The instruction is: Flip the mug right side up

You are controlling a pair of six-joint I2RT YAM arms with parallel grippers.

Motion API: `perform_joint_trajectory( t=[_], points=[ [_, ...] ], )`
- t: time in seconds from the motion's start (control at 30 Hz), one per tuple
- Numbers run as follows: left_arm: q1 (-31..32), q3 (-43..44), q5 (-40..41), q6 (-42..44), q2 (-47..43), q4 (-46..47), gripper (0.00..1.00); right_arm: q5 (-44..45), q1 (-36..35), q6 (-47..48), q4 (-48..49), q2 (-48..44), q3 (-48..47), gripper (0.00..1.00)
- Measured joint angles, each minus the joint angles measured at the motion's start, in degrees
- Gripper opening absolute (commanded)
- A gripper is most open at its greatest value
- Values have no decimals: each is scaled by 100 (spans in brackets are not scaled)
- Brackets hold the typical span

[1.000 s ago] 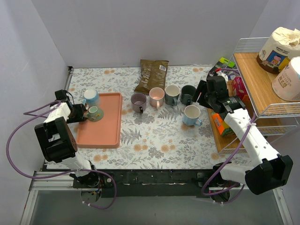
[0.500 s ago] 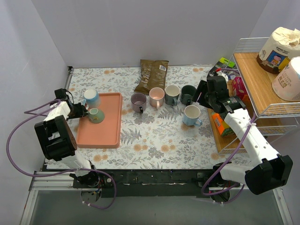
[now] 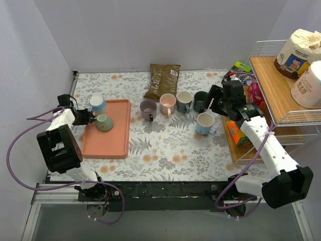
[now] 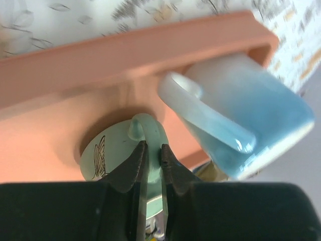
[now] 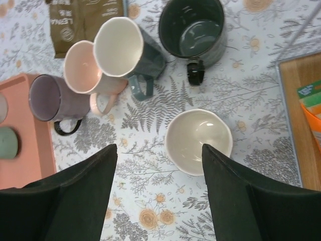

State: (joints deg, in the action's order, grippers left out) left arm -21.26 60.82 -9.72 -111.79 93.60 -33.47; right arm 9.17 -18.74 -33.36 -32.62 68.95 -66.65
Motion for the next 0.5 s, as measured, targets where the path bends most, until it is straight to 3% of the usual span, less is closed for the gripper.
perform_joint_trajectory(
  t=[0.2,0.5],
  points=[
    [262,-28,-817,636,-365,267,0,-1038,2,81,474,-2,0,78],
    [911,-153,-2225,1606,-1832,778,0,-3008,4,4,1611,-2,2,82]
  ],
)
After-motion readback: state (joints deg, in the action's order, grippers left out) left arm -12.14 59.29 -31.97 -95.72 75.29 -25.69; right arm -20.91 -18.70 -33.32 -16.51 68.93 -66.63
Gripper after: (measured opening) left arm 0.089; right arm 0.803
